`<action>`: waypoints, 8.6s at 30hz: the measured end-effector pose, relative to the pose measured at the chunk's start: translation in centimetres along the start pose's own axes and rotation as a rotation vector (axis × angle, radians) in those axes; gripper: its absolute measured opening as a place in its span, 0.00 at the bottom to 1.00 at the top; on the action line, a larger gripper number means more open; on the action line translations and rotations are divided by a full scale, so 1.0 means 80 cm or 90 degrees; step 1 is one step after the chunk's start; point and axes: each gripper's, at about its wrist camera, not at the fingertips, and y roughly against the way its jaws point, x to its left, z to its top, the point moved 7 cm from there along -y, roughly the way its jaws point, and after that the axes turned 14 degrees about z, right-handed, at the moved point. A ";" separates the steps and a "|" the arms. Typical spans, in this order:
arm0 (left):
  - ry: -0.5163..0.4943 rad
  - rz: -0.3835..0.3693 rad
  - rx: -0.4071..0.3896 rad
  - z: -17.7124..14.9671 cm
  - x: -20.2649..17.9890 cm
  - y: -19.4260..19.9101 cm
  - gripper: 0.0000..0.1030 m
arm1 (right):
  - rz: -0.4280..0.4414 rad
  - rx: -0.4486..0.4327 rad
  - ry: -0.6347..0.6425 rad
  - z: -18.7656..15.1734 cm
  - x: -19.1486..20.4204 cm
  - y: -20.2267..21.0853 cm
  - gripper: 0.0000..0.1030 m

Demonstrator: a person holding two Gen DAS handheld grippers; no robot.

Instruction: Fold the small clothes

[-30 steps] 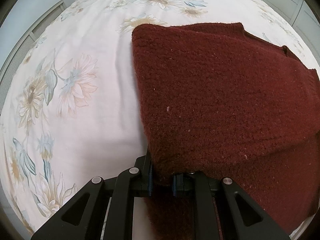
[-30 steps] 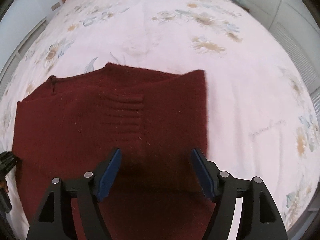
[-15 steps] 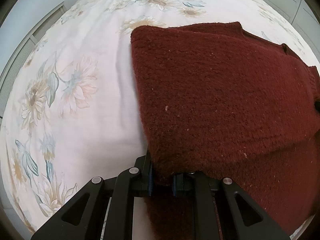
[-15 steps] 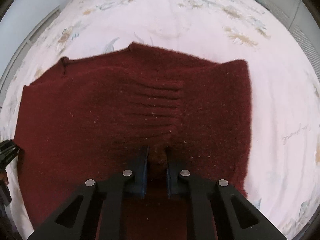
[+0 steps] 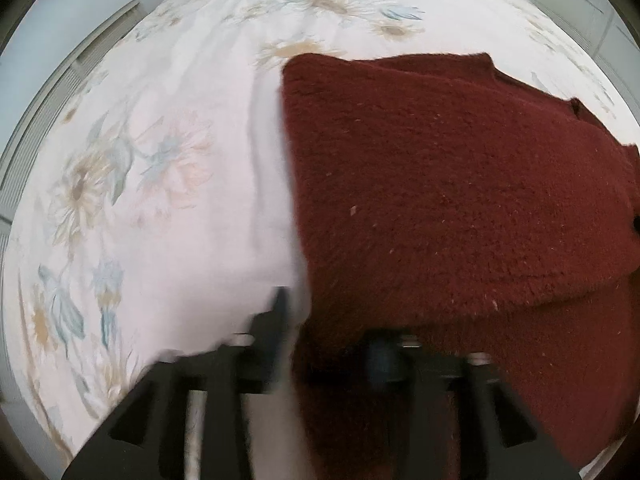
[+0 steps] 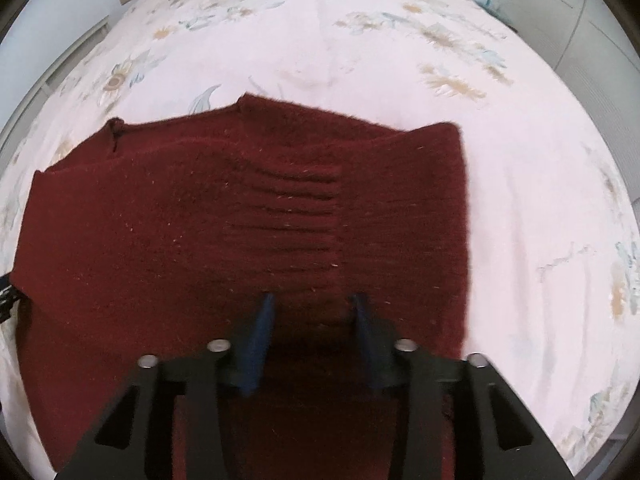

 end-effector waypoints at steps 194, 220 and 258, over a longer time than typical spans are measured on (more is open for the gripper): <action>0.044 -0.061 -0.141 0.132 -0.051 0.147 0.99 | 0.047 -0.143 0.041 0.078 0.026 0.085 1.00; -0.036 -0.043 -0.137 0.031 -0.095 0.067 0.99 | -0.025 -0.114 0.018 -0.040 -0.013 0.001 0.99; 0.142 -0.134 -0.016 0.047 0.045 0.031 0.99 | -0.020 -0.140 0.037 -0.040 0.002 0.080 1.00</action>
